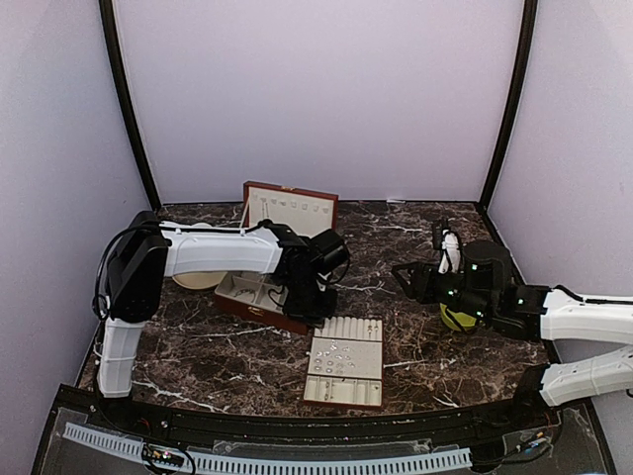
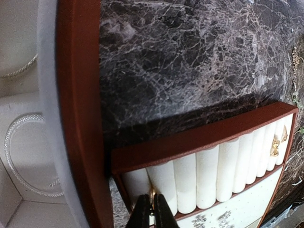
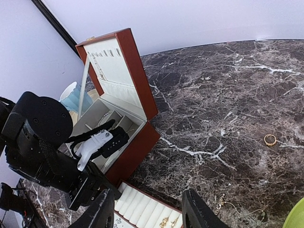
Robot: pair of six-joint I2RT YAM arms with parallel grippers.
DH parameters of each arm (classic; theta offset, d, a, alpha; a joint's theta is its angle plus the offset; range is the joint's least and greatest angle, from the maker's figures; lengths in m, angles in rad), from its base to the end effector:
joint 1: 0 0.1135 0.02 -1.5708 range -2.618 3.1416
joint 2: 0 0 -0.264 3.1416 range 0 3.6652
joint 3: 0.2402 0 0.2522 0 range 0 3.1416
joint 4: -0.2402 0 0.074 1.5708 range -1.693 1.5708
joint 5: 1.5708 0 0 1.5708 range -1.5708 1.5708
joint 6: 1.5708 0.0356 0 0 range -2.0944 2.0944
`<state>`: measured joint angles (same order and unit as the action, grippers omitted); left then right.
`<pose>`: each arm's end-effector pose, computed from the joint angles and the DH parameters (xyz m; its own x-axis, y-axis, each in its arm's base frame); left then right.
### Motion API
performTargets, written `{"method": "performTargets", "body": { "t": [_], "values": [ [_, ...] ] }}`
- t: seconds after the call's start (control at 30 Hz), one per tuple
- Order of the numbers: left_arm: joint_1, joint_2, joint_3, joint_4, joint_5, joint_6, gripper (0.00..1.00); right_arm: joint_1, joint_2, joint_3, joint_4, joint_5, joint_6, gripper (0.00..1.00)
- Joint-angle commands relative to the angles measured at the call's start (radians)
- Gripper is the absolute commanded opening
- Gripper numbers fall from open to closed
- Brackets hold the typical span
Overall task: Organize the mixed jewelry
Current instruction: Place the ring in the ring tray.
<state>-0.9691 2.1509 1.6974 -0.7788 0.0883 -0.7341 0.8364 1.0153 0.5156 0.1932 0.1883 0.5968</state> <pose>0.2507 -0.3707 0.1777 -0.9576 0.2158 -0.1908 0.2643 0.9216 -0.2842 0.1580 0.1651 0.2402 -0.5098 0.2592 -0.8203 -0.3905 0.7799 0.4891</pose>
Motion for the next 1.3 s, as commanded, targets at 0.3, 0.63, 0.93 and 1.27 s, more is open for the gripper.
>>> {"method": "performTargets", "body": {
  "t": [0.3, 0.63, 0.93, 1.27],
  "values": [
    [-0.017, 0.001, 0.114, -0.108, -0.025, 0.044, 0.21, -0.007, -0.024, -0.018, 0.036, 0.017, 0.011, 0.49],
    [-0.037, -0.027, 0.114, -0.155, -0.073, 0.055, 0.15, -0.007, -0.021, -0.016, 0.038, 0.015, 0.014, 0.49],
    [-0.043, -0.029, 0.086, -0.129, -0.076, 0.058, 0.00, -0.008, -0.026, -0.017, 0.035, 0.015, 0.020, 0.49],
    [-0.043, -0.028, 0.061, -0.095, -0.110, 0.066, 0.00, -0.007, -0.021, -0.018, 0.035, 0.016, 0.021, 0.49]
  ]
}}
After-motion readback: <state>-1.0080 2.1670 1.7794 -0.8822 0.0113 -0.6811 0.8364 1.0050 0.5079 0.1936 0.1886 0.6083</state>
